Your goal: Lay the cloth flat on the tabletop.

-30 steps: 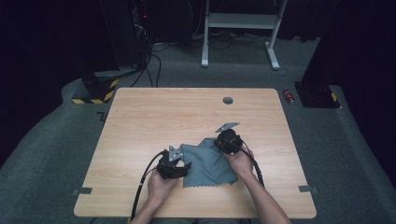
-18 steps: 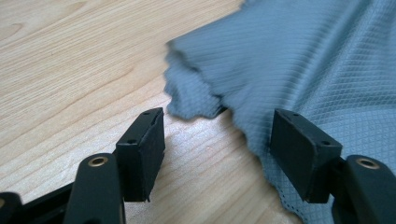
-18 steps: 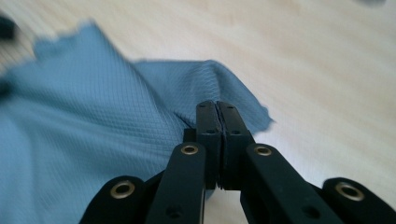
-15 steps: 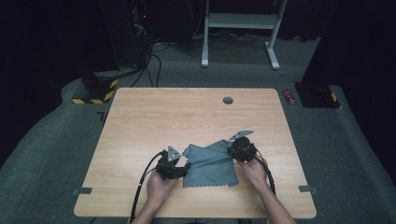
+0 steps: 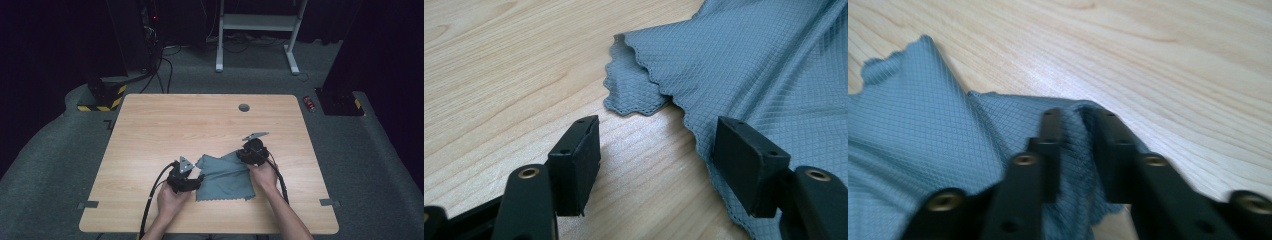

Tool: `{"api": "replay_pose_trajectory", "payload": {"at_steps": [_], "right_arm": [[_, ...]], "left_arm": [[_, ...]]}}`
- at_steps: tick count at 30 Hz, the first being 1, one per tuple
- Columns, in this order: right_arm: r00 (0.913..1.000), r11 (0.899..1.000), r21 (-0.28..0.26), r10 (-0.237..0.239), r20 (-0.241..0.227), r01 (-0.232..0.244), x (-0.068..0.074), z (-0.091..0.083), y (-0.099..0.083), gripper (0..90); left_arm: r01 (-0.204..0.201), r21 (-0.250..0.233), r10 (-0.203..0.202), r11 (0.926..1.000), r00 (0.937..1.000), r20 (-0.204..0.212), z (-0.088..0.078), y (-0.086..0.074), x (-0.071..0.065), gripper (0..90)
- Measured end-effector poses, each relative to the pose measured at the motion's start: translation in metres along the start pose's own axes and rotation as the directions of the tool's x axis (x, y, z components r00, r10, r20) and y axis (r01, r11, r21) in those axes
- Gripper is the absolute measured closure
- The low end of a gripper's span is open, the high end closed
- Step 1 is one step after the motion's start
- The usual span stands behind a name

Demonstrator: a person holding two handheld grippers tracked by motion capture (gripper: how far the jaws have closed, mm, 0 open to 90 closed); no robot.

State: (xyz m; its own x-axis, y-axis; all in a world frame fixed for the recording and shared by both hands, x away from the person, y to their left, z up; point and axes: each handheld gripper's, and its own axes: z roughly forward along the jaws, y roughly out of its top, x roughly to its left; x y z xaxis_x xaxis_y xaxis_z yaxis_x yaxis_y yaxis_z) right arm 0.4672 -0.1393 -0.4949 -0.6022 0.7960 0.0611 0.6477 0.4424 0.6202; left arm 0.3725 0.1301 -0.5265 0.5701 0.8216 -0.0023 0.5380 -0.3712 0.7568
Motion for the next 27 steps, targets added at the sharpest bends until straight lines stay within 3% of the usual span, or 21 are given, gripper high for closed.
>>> {"api": "replay_pose_trajectory", "payload": {"at_steps": [2, 5, 7, 9, 11, 12, 15, 16, 17, 18, 20, 23, 25, 26, 27], "right_arm": [[0.9999, 1.0, 0.01, -0.012, -0.006, 0.012, 0.004, 0.004, 0.001, 87.7], [0.9968, 0.997, -0.011, -0.077, -0.021, 0.077, 0.017, -0.002, 0.002, 88.4], [0.9903, 0.991, -0.036, -0.132, -0.044, 0.131, 0.03, -0.01, 0.002, 88.4], [0.9767, 0.978, -0.067, -0.2, -0.077, 0.195, 0.043, -0.019, 0.002, 88.5], [0.9581, 0.963, -0.082, -0.266, -0.106, 0.258, 0.06, -0.026, -0.003, 88.4], [0.9446, 0.951, -0.081, -0.306, -0.118, 0.298, 0.069, -0.026, -0.009, 88.4], [0.8988, 0.906, -0.025, -0.423, -0.116, 0.423, 0.095, -0.019, -0.028, 87.7], [0.891, 0.898, -0.009, -0.438, -0.12, 0.44, 0.098, -0.015, -0.034, 85.8], [0.8914, 0.899, -0.005, -0.435, -0.129, 0.438, 0.099, -0.012, -0.038, 82.0], [0.8982, 0.907, -0.009, -0.417, -0.138, 0.42, 0.097, -0.011, -0.041, 79.7], [0.9206, 0.932, -0.026, -0.362, -0.147, 0.362, 0.091, -0.015, -0.041, 75.1], [0.9328, 0.943, -0.075, -0.333, -0.138, 0.325, 0.085, -0.028, -0.039, 73.3], [0.9401, 0.944, -0.102, -0.323, -0.11, 0.312, 0.081, -0.038, -0.036, 72.6], [0.9517, 0.952, -0.118, -0.294, -0.089, 0.283, 0.074, -0.045, -0.032, 70.5], [0.9517, 0.952, -0.118, -0.294, -0.089, 0.283, 0.074, -0.045, -0.032, 70.5]], "left_arm": [[0.0, 0.0, 0.0, 1.0, 1.0, 0.0, 0.0, 0.0, 0.0, 35.8], [0.001, -0.001, -0.001, 1.0, 1.0, -0.001, 0.0, 0.0, 0.0, 35.7], [0.001, 0.0, -0.001, 1.0, 1.0, -0.001, 0.0, 0.0, 0.0, 35.7], [0.001, 0.0, -0.001, 1.0, 1.0, -0.001, 0.0, 0.0, 0.0, 35.6], [0.0, 0.0, 0.0, 1.0, 1.0, -0.001, 0.0, 0.0, 0.0, 35.5], [0.0, 0.001, 0.0, 1.0, 1.0, -0.002, 0.0, 0.0, 0.0, 35.4], [-0.001, 0.001, 0.001, 1.0, 1.0, -0.002, 0.0, 0.0, 0.0, 35.4], [-0.001, 0.001, 0.001, 1.0, 1.0, -0.002, 0.0, 0.0, 0.0, 35.4], [-0.001, 0.001, 0.001, 1.0, 1.0, -0.002, 0.0, 0.0, 0.0, 35.4], [-0.001, 0.001, 0.001, 1.0, 1.0, -0.002, 0.0, 0.0, 0.0, 35.4], [0.0, 0.001, 0.0, 1.0, 1.0, -0.002, 0.0, 0.0, 0.0, 35.4], [0.0, 0.001, 0.0, 1.0, 1.0, -0.002, 0.0, 0.0, 0.0, 35.4], [0.0, 0.0, 0.0, 1.0, 1.0, -0.004, 0.0, 0.0, 0.0, 35.2], [-0.001, 0.0, 0.001, 1.0, 1.0, -0.004, 0.0, 0.0, 0.0, 35.1], [0.001, 0.001, -0.001, 1.0, 1.0, -0.003, 0.0, 0.0, 0.0, 35.1]]}}
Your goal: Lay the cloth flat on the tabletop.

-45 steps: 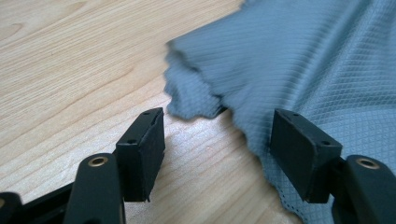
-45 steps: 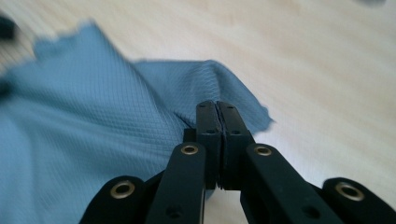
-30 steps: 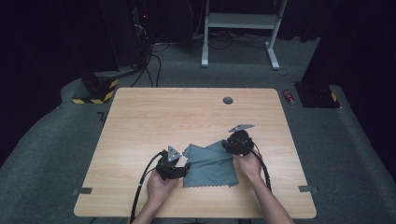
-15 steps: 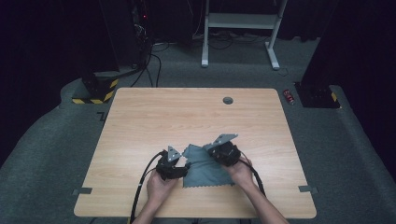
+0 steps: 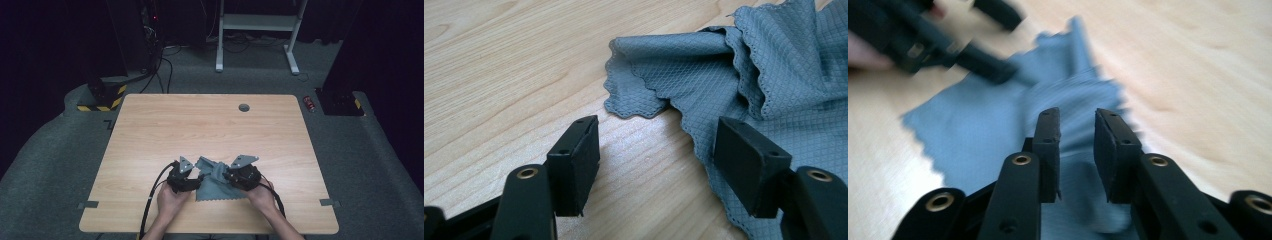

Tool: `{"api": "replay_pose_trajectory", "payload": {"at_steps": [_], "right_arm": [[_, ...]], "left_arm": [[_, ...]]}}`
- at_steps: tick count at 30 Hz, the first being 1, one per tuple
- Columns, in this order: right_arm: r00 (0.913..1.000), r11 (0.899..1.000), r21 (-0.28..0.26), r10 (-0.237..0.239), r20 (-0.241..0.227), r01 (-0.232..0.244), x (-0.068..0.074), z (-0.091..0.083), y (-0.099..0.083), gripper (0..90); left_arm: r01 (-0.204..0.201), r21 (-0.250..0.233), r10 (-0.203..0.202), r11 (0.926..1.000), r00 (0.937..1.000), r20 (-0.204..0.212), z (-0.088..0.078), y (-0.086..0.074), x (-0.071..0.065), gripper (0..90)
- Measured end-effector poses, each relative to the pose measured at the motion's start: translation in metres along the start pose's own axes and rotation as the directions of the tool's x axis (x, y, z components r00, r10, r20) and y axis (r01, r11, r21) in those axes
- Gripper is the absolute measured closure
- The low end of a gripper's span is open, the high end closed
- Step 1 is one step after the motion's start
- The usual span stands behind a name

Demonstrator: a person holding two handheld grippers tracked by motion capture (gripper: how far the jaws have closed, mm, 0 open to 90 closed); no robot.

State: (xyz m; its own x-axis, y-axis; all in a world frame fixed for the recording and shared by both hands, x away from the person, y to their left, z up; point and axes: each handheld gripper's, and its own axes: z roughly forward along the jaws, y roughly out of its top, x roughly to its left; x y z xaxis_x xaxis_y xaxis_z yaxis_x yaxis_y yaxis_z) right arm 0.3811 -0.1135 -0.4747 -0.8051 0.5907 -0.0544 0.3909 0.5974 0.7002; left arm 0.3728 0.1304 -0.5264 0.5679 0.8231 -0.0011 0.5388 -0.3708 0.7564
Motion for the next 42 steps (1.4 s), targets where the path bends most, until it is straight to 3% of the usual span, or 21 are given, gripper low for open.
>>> {"api": "replay_pose_trajectory", "payload": {"at_steps": [5, 9, 14, 20, 23, 25, 27, 28, 29, 31, 33, 35, 37, 40, 41, 42], "right_arm": [[0.9943, 0.994, 0.006, 0.106, 0.014, -0.106, -0.022, 0.008, 0.007, 62.3], [0.989, 0.989, 0.04, 0.142, -0.041, -0.141, -0.026, 0.025, 0.011, 61.8], [0.9968, 0.993, 0.1, 0.063, -0.05, -0.057, -0.021, 0.036, 0.014, 86.4], [0.9986, 0.997, 0.058, 0.04, 0.034, -0.042, -0.028, 0.017, 0.017, 89.0], [0.9943, 0.997, 0.027, 0.075, 0.076, -0.077, -0.04, 0.007, 0.014, 88.9], [0.9862, 0.994, 0.015, 0.105, 0.128, -0.108, -0.05, 0.002, 0.01, 88.9], [0.9696, 0.989, 0.017, 0.141, 0.2, -0.147, -0.064, -0.002, 0.004, 88.9], [0.9477, 0.976, 0.024, 0.205, 0.245, -0.217, -0.08, -0.002, -0.004, 88.9], [0.9477, 0.976, 0.024, 0.205, 0.245, -0.217, -0.08, -0.002, -0.004, 88.9], [0.9162, 0.951, 0.039, 0.285, 0.282, -0.308, -0.101, -0.001, -0.017, 88.8], [0.9009, 0.934, 0.077, 0.312, 0.301, -0.349, -0.111, 0.003, -0.027, 85.6], [0.9027, 0.935, 0.088, 0.305, 0.304, -0.345, -0.109, 0.005, -0.029, 73.7], [0.9058, 0.938, 0.072, 0.304, 0.295, -0.339, -0.106, 0.004, -0.027, 72.8], [0.9302, 0.958, 0.026, 0.269, 0.249, -0.284, -0.093, 0.0, -0.014, 71.3], [0.9491, 0.969, 0.028, 0.233, 0.212, -0.244, -0.082, 0.005, -0.005, 69.8], [0.9491, 0.969, 0.028, 0.233, 0.212, -0.244, -0.082, 0.005, -0.005, 69.8]], "left_arm": [[-0.002, 0.0, 0.002, 1.0, 1.0, -0.001, 0.0, 0.0, 0.0, 35.1], [-0.001, 0.0, 0.001, 1.0, 1.0, 0.0, 0.0, 0.0, 0.0, 35.1], [-0.001, 0.0, 0.001, 1.0, 1.0, 0.0, 0.0, 0.0, 0.0, 35.1], [0.002, 0.0, -0.002, 1.0, 1.0, 0.0, 0.0, 0.0, 0.0, 35.1], [0.001, 0.0, -0.001, 1.0, 1.0, 0.0, 0.0, 0.0, 0.0, 35.1], [0.002, -0.001, -0.002, 1.0, 1.0, 0.0, 0.0, 0.0, 0.0, 35.1], [0.0, -0.001, 0.0, 1.0, 1.0, 0.0, 0.0, 0.0, 0.0, 35.1], [0.0, -0.001, 0.0, 1.0, 1.0, -0.001, 0.0, 0.0, 0.0, 35.1], [-0.001, -0.001, 0.001, 1.0, 1.0, -0.001, 0.0, 0.0, 0.0, 35.1], [0.002, 0.0, -0.002, 1.0, 1.0, 0.001, 0.0, 0.0, 0.0, 35.1], [0.001, 0.0, -0.001, 1.0, 1.0, 0.0, 0.0, 0.0, 0.0, 35.1], [0.001, 0.0, -0.001, 1.0, 1.0, 0.0, 0.0, 0.0, 0.0, 35.1], [-0.001, 0.0, 0.001, 1.0, 1.0, -0.002, 0.0, 0.0, 0.0, 35.0], [0.001, 0.001, -0.001, 1.0, 1.0, -0.001, 0.0, 0.0, 0.0, 35.0], [0.001, 0.0, -0.001, 1.0, 1.0, -0.001, 0.0, 0.0, 0.0, 34.9], [0.001, 0.001, -0.001, 1.0, 1.0, 0.0, 0.0, 0.0, 0.0, 34.9]]}}
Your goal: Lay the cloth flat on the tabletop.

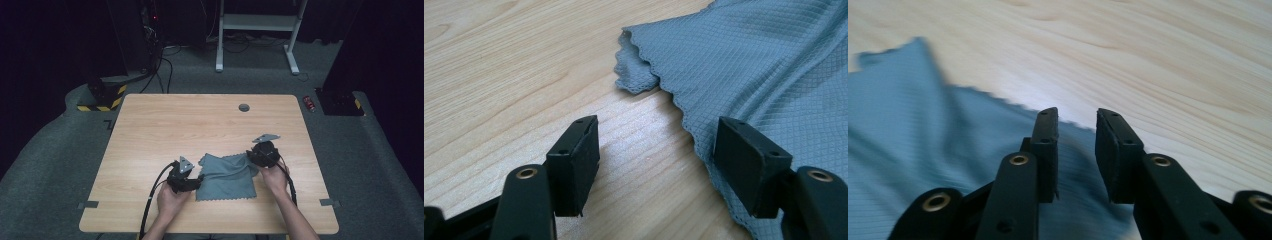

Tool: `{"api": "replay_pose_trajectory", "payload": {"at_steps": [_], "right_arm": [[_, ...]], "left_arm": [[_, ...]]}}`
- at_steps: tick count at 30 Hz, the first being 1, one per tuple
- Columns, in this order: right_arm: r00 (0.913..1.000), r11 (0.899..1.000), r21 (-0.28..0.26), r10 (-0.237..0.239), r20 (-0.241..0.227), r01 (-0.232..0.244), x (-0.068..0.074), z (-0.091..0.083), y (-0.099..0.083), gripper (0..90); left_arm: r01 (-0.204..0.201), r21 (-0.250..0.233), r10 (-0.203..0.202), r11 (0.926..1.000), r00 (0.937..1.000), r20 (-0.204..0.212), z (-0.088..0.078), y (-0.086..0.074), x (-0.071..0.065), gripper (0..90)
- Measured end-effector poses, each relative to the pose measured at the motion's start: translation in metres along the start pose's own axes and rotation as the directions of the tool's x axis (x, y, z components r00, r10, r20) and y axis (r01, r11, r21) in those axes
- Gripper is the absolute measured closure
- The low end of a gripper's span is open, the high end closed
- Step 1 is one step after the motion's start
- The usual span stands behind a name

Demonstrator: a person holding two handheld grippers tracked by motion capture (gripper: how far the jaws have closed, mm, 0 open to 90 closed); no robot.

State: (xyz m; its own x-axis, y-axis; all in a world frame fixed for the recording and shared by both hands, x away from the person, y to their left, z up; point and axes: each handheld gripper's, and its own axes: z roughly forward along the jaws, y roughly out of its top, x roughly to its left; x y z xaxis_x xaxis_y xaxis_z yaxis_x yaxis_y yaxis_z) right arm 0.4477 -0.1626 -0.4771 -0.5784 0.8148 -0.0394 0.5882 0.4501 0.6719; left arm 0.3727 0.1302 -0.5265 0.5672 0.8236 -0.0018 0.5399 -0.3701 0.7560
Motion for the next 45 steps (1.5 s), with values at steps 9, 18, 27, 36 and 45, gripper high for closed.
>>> {"api": "replay_pose_trajectory", "payload": {"at_steps": [9, 18, 27, 36, 45], "right_arm": [[0.9967, 0.994, 0.092, -0.057, -0.057, 0.062, 0.031, 0.045, 0.012, 65.3], [0.9906, 0.987, 0.094, -0.128, -0.047, 0.132, 0.037, 0.047, 0.013, 79.0], [0.9912, 0.988, 0.081, -0.132, -0.002, 0.132, 0.034, 0.041, 0.024, 87.7], [0.9933, 0.988, -0.128, -0.098, -0.062, 0.09, 0.029, -0.019, 0.035, 87.7], [0.9545, 0.962, -0.122, -0.262, -0.143, 0.245, 0.08, -0.036, -0.006, 87.5]], "left_arm": [[-0.002, 0.0, 0.002, 1.0, 1.0, -0.003, 0.0, 0.0, 0.0, 34.8], [-0.003, 0.0, 0.003, 1.0, 1.0, -0.004, 0.0, 0.0, 0.0, 34.7], [-0.001, 0.0, 0.001, 1.0, 1.0, -0.004, 0.0, 0.0, 0.0, 34.7], [-0.003, 0.0, 0.003, 1.0, 1.0, -0.006, 0.0, 0.0, 0.0, 34.6], [-0.001, 0.0, 0.001, 1.0, 1.0, -0.005, 0.0, 0.0, 0.0, 34.5]]}}
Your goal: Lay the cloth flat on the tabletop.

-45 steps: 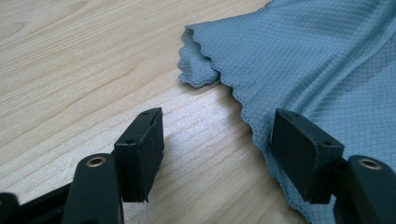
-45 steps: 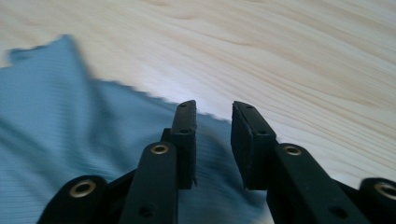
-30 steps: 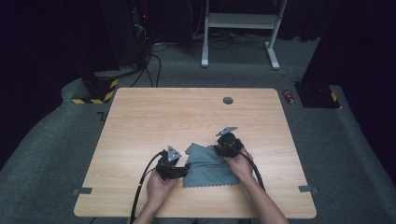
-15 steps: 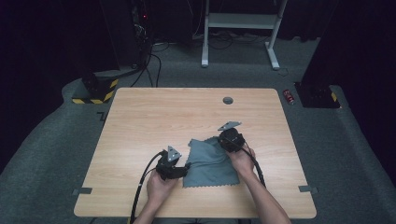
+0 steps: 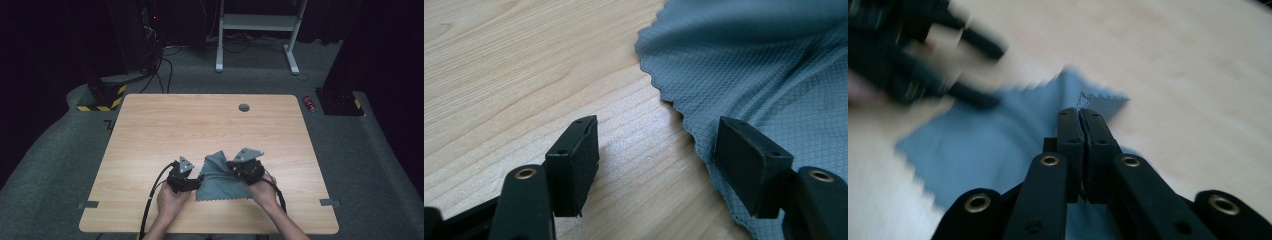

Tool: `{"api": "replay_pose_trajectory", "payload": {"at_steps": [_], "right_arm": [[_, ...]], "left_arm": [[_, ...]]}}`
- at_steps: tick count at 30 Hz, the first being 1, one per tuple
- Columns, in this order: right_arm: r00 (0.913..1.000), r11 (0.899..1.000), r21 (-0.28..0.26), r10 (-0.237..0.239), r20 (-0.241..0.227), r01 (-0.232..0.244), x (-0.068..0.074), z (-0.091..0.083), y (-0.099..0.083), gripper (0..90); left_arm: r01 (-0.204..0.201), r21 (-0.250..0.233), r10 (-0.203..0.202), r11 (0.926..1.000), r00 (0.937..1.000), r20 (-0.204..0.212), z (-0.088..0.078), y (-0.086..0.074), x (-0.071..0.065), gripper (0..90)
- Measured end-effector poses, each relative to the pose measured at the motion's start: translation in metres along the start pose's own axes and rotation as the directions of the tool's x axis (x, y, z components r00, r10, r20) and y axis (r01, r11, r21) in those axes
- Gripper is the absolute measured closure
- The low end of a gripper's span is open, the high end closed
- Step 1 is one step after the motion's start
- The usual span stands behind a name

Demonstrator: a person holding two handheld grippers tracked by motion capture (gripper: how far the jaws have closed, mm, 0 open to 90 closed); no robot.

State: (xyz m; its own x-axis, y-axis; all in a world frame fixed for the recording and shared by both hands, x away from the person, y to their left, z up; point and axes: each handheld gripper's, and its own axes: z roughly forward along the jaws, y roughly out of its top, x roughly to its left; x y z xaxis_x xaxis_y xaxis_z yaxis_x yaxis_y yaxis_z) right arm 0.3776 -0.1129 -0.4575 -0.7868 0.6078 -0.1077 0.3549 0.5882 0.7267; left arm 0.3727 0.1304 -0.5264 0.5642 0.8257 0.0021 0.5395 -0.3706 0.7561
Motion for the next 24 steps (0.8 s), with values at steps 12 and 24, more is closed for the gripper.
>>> {"api": "replay_pose_trajectory", "payload": {"at_steps": [12, 24], "right_arm": [[1.0, 1.0, -0.009, 0.005, 0.008, -0.005, 0.008, -0.004, -0.014, 69.9], [0.9799, 0.982, 0.05, 0.18, 0.086, -0.184, -0.049, 0.003, -0.025, 66.7]], "left_arm": [[0.1, -0.028, -0.097, 0.9946, 0.9912, 0.09, -0.004, 0.01, 0.015, 44.2], [0.02, 0.052, -0.026, 0.9985, 0.9918, 0.125, 0.036, 0.066, 0.013, 43.2]]}}
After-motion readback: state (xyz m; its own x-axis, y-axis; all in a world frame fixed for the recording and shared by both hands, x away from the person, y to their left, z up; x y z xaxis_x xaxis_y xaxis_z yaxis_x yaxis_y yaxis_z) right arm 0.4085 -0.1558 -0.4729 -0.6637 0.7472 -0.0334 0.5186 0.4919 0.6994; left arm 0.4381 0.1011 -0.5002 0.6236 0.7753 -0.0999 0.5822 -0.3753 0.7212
